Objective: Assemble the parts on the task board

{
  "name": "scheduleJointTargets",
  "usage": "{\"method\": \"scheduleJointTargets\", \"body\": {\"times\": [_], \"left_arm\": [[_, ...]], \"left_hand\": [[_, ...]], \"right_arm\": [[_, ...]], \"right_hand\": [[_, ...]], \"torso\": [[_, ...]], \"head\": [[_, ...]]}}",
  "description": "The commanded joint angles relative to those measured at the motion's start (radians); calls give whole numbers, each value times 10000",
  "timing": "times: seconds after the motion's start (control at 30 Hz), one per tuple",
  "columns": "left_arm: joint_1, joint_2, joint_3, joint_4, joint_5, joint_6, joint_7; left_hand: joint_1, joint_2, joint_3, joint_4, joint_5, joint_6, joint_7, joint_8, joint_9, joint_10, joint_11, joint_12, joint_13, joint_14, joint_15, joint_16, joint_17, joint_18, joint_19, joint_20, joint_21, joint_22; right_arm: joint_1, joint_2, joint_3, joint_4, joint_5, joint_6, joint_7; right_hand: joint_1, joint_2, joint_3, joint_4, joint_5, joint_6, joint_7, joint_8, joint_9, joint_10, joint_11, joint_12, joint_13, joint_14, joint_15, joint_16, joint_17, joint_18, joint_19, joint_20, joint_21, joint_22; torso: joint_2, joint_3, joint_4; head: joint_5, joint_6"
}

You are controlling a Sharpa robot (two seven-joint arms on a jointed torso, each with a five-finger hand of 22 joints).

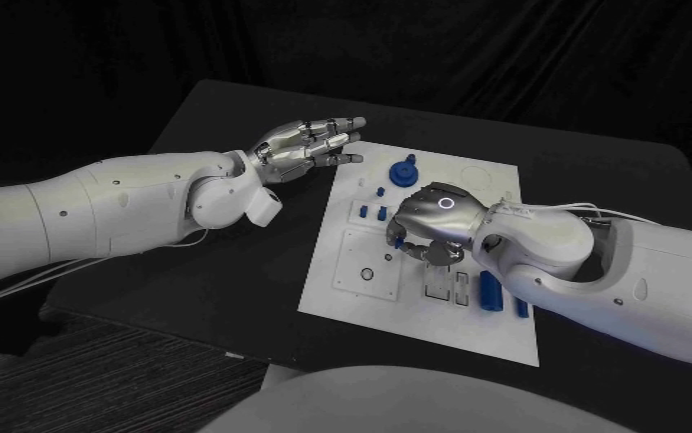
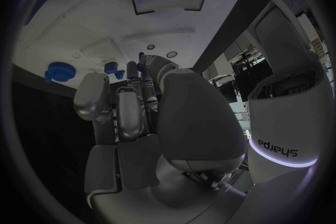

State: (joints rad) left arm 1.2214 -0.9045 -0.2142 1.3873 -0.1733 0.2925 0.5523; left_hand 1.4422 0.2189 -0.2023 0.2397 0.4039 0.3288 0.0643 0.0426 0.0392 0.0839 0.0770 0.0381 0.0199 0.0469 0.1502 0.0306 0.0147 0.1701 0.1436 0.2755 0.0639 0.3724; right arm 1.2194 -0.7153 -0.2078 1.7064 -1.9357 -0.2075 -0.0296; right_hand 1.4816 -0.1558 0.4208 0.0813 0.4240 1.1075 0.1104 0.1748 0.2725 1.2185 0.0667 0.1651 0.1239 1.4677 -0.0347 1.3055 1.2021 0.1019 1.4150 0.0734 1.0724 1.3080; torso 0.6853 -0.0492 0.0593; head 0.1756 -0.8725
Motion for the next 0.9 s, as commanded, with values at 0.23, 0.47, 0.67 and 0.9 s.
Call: {"method": "scheduleJointTargets", "body": {"times": [0.23, 0.47, 0.67, 0.9], "left_arm": [[-24, 32, 12, 3, 62, 119, 110], [-26, 24, 12, 3, 62, 96, 119], [-26, 27, 13, 2, 62, 89, 121], [-26, 34, 13, -1, 62, 93, 112]], "left_hand": [[100, -29, -14, -49, 63, -38, -8, -4, -1, -13, 63, 31, 3, -10, 48, 68, 12, 104, 31, 54, 50, -5], [98, -29, -18, -49, 59, -39, -7, -4, -1, -20, 54, 28, 1, -11, 52, 68, 12, 104, 15, 55, 42, -49], [97, -30, -20, -48, 56, -46, -8, -5, -2, -22, 51, 28, 1, -12, 53, 67, 12, 103, 19, 55, 44, -40], [95, -30, -23, -48, 53, -37, -9, -4, -1, -25, 47, 27, 1, -8, 56, 71, 13, 104, 27, 54, 47, -22]], "right_arm": [[-140, 13, 6, 50, -350, -203, -270], [-210, 52, 6, 8, -361, -330, -263], [-253, 117, 6, -36, -363, -348, -256], [-302, 175, 6, -79, -364, -339, -262]], "right_hand": [[-118, -44, -26, -75, -29, -23, 25, -81, -14, 269, -189, -30, -8, 106, 51, -54, -5, -82, -72, 3, -48, 1388], [-120, -51, -30, -82, -35, -24, 23, -87, -17, 280, -192, -29, -7, 108, 50, -52, -1, -82, -73, 4, -50, 1387], [-118, -53, -31, -88, -36, -24, 21, -92, -19, 290, -196, -27, -5, 106, 49, -57, -7, -84, -70, 4, -39, 1390], [-116, -58, -31, -96, -36, -30, 21, -100, -23, 296, -197, -27, -4, 105, 47, -62, -12, -82, -74, 3, -49, 1387]], "torso": [[8, 4, -6], [-1, 2, -7], [-4, 8, -9], [-3, 8, -7]], "head": [[30, -2], [20, -2], [24, -2], [45, -2]]}}
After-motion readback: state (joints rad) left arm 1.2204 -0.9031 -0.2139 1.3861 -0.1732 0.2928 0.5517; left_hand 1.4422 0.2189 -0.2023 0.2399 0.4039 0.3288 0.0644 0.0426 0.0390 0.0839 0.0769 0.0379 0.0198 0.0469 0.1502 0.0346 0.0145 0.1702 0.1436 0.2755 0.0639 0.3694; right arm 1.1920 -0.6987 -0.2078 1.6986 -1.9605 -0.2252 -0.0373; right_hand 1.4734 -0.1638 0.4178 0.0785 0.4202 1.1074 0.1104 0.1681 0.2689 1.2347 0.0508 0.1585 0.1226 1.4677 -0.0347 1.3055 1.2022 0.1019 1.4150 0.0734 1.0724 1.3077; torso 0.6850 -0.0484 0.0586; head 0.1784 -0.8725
